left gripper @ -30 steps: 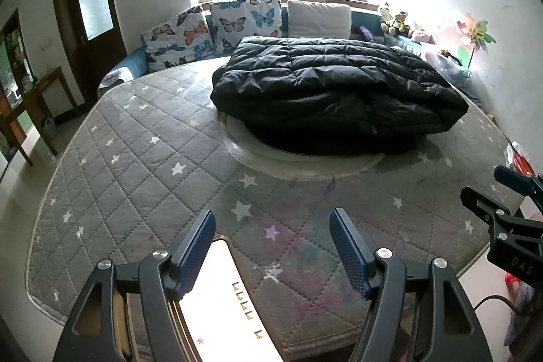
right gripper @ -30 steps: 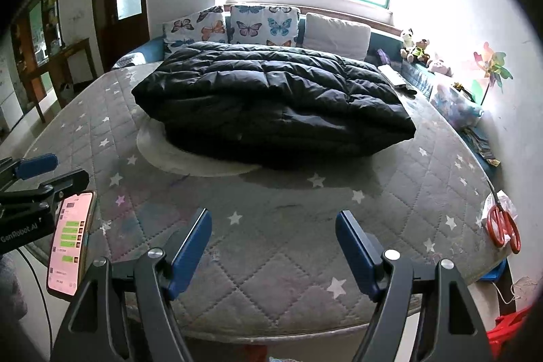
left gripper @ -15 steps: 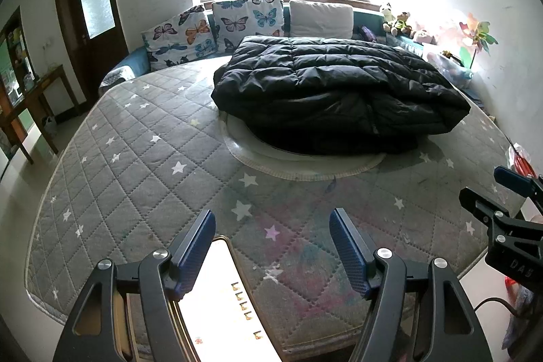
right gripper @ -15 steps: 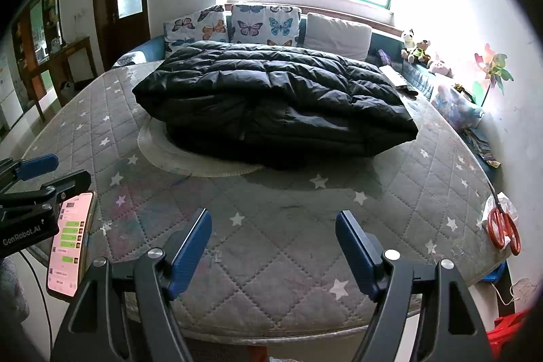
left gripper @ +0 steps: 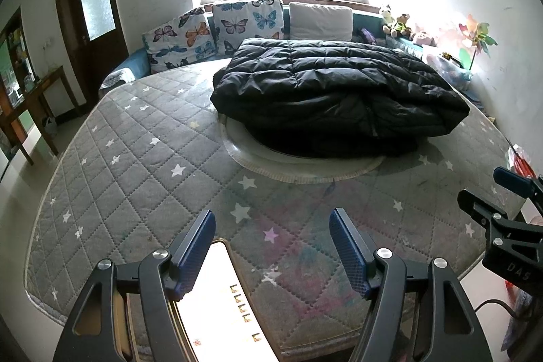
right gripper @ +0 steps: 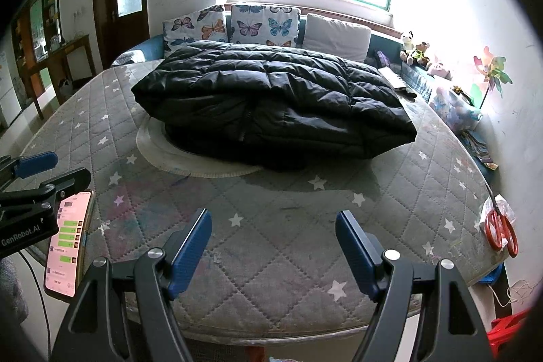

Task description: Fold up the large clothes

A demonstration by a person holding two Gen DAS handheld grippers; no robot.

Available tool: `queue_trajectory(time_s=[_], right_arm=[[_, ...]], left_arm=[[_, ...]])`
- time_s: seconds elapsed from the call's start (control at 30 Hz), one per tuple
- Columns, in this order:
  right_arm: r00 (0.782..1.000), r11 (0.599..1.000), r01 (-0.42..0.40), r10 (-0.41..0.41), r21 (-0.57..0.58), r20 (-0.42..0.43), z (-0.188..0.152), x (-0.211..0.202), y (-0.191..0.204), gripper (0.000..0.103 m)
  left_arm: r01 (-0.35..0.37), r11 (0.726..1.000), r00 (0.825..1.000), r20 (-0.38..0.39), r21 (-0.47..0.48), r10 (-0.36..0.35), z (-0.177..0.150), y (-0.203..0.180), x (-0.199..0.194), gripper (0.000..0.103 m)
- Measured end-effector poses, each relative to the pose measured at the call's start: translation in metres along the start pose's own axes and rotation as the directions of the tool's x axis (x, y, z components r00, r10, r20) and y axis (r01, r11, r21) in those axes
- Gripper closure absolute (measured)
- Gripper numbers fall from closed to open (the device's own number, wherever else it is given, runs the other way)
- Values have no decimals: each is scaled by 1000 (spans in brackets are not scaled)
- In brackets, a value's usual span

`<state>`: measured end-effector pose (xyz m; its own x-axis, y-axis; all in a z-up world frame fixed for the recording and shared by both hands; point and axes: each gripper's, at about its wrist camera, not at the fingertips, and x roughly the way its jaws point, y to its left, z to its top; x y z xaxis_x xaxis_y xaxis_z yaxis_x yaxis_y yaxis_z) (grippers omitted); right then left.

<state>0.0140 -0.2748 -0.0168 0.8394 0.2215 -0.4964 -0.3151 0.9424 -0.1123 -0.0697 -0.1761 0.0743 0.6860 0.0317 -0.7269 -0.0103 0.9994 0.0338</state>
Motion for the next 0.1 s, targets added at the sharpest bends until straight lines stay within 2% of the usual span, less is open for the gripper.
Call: queue_trajectory(time_s=[0.1], right_arm=[[1000, 1000, -1, 1, 0, -1, 0, 0, 0, 21]], left_arm=[[-3, 1000, 1000, 0, 1, 3, 0, 0, -1, 29]])
